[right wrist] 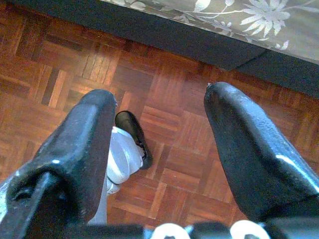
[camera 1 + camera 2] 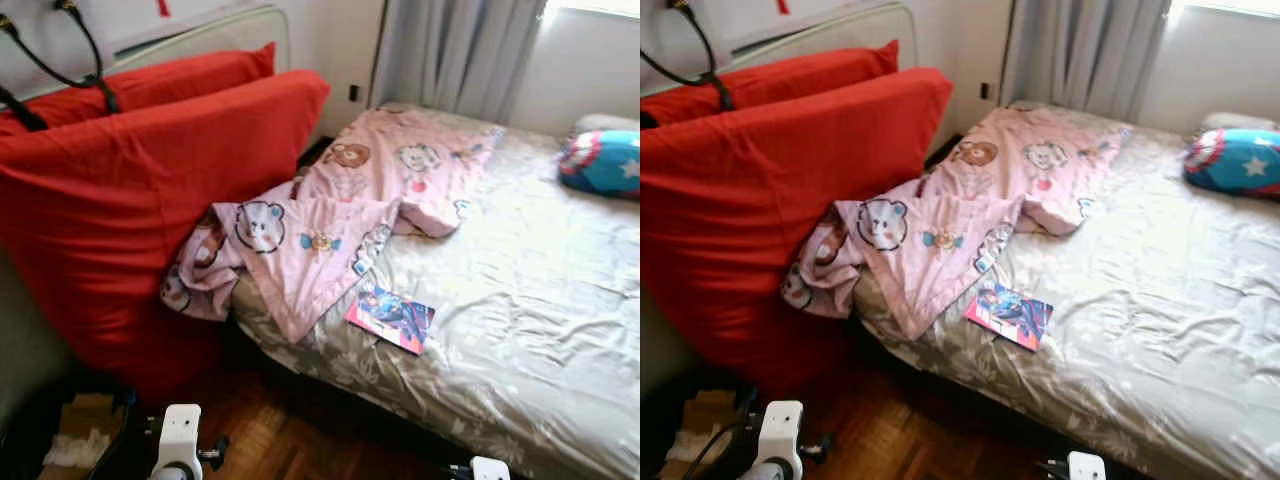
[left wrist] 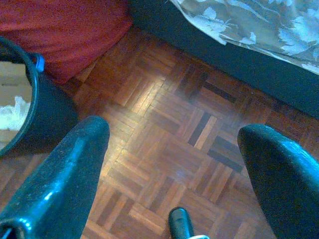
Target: Clean up the room
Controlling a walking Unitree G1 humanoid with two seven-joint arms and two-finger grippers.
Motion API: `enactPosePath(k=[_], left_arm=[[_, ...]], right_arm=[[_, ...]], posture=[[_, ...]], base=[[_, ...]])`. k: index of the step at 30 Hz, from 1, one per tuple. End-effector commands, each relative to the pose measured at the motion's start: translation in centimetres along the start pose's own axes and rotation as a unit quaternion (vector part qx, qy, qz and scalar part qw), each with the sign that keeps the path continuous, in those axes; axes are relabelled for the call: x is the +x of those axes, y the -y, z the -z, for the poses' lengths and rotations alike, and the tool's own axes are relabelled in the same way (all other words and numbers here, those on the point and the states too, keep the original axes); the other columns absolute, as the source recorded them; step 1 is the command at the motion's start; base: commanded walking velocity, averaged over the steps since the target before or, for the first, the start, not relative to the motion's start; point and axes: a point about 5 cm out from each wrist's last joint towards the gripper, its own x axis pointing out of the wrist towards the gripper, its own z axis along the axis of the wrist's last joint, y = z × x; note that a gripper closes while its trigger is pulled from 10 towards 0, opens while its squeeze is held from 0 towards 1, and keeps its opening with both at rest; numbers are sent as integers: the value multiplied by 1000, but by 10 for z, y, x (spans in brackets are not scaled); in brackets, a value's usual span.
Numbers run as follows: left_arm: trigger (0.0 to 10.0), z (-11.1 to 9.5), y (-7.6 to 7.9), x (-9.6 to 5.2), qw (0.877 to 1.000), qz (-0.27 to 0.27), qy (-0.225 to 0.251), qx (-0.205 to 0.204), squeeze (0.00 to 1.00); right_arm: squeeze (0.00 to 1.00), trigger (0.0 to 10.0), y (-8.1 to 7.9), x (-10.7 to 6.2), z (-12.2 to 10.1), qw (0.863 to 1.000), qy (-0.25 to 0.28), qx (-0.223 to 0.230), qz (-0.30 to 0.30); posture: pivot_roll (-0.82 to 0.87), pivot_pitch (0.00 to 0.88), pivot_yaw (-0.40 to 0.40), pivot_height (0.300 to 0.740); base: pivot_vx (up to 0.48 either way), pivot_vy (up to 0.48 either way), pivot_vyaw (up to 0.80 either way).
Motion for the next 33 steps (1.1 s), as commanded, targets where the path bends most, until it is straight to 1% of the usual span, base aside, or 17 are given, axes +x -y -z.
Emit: enactPosePath(k=[1,6,8,11,13,14,19,33], left_arm=[[10000,4,-2,-1,1000,-4,-12,-3,0],[10000,3,-2,-1,1000,-4,-13,1,0],[10000,3,-2,0,1000,-1,-14,11,0],[10000,3,-2,0,1000,0,-16,15,0],[10000,3,-2,0,1000,-3,-18,12,0],[10000,4,-2,0,1000,-6,-18,5,0],[10000,4,-2,0,1000,-3,-16,3,0],[10000,4,-1,-1,1000,1,-15,-17,0]], right_arm=[[0,10000,1,0,0,1000,-3,-5,-3],[0,10000,2,0,-1,1000,-3,-7,-2],[0,10000,2,0,-1,1000,-3,-8,-2],[0,10000,2,0,-2,1000,-3,-7,-3],[0,10000,2,1,-2,1000,-3,-7,-4],[0,10000,2,1,-2,1000,-2,-7,-4],[0,10000,2,1,-2,1000,-2,-6,-4],[0,10000,0,1,-4,1000,8,0,-11]], posture=[[-79,0,-9,740],[-79,0,-10,740],[-79,0,-10,740],[-80,0,-9,740],[-80,0,-9,740],[-80,0,-9,740],[-78,0,-9,740],[-77,0,-7,740]], base=[[0,0,-775],[0,0,-775],[0,0,-778],[0,-409,-779],[0,-334,-781],[0,0,-775],[0,0,-771],[0,0,0]])
